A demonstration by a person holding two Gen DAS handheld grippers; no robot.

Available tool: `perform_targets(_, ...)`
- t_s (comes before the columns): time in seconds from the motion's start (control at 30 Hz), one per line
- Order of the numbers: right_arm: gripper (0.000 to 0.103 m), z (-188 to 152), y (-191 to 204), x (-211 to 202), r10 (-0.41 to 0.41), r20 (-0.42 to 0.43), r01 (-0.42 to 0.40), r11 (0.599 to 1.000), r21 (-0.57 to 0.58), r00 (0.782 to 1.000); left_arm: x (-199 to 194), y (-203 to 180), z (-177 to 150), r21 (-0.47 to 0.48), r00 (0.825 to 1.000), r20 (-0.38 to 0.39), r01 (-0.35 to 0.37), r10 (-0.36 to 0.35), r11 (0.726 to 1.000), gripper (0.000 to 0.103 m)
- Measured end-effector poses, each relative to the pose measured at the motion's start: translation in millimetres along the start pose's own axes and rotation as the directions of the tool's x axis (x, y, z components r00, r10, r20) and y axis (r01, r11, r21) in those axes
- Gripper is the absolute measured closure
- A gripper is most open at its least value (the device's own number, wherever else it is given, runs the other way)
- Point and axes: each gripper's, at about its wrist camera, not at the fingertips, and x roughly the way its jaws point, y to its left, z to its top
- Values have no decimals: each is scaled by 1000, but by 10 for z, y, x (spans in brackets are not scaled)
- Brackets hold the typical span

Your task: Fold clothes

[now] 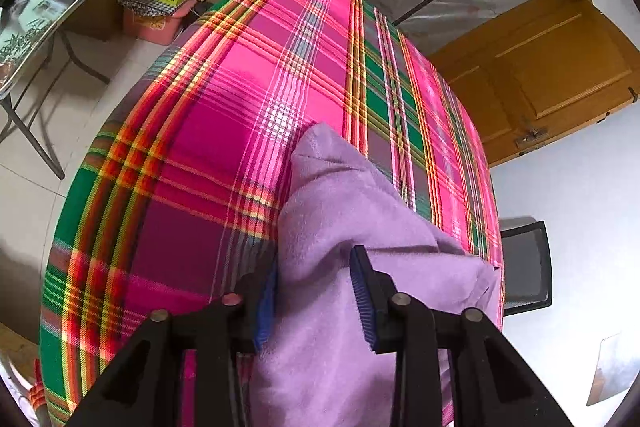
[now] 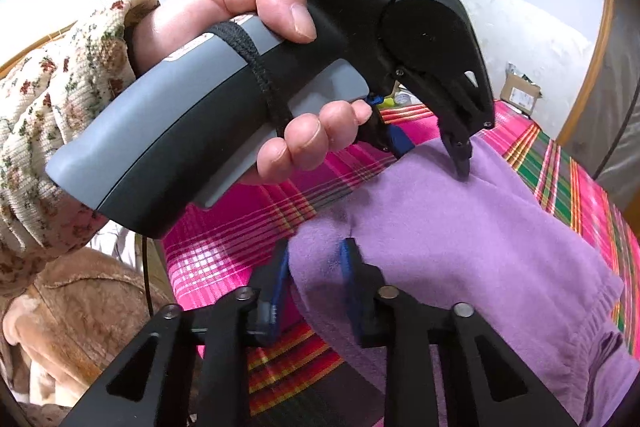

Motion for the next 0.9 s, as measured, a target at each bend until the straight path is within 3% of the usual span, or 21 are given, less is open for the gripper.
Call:
perform_targets(0.13, 85, 31, -76, -57, 13, 23, -14, 999, 34, 1000, -35, -23, -15, 4, 1000, 2, -3, 3, 1000, 88)
perform_targets(0.23, 87, 55, -123, -184, 15, 61, -17, 999, 37, 998, -90, -87, -29, 5, 1000, 13, -11, 11, 1000, 91)
perform_targets(0.9, 87, 74, -685, -1430, -36, 309, -15, 987, 162, 950, -583, -1253, -15, 157, 989, 124, -101, 82, 982, 92)
